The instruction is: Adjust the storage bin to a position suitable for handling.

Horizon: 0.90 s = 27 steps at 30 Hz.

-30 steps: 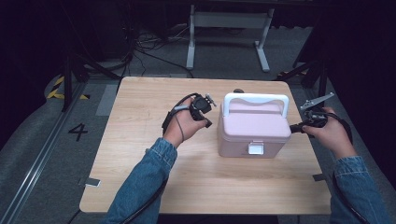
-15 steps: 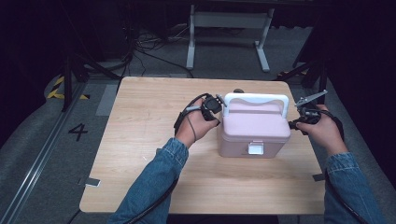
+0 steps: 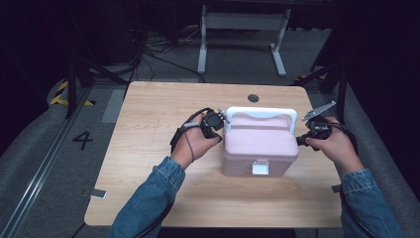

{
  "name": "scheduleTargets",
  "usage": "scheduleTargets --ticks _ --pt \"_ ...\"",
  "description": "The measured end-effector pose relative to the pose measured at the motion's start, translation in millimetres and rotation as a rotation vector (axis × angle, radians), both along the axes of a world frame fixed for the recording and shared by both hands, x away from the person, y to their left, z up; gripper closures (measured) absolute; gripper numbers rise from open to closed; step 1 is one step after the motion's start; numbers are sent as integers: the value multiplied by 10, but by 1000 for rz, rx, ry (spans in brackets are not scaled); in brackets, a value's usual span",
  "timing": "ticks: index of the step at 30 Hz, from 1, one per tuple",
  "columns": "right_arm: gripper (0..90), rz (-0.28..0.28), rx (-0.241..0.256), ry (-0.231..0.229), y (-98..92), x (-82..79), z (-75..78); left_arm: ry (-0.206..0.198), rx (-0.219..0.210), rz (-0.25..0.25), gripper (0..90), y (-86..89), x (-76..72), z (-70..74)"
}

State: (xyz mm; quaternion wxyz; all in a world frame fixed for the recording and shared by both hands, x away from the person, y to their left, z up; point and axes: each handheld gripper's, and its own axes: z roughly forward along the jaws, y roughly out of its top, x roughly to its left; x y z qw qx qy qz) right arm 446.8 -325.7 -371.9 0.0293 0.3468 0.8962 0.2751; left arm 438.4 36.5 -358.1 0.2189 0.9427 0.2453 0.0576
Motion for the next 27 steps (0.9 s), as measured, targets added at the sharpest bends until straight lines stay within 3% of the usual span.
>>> scheduleTargets --ticks 7,11,16,19,22,24,27 --pt "900 78 -25 4 272 -230 24 -6 36 -11 900 245 -293 22" --pt "900 101 -51 -2 419 -341 44 -2 27 -7 900 367 -405 16" --pt "900 122 -71 1 549 -428 60 -1 22 10 900 464 -444 3" --pt "900 122 -73 -8 575 -450 58 8 9 15 900 487 -465 1" --pt "900 106 -40 -13 542 -449 39 4 0 14 899 499 -484 4" --pt "900 97 -13 -30 507 -453 26 -15 12 27 820 514 -499 15" --pt "870 85 -47 -40 451 -474 21 -12 31 20 794 548 -504 47"
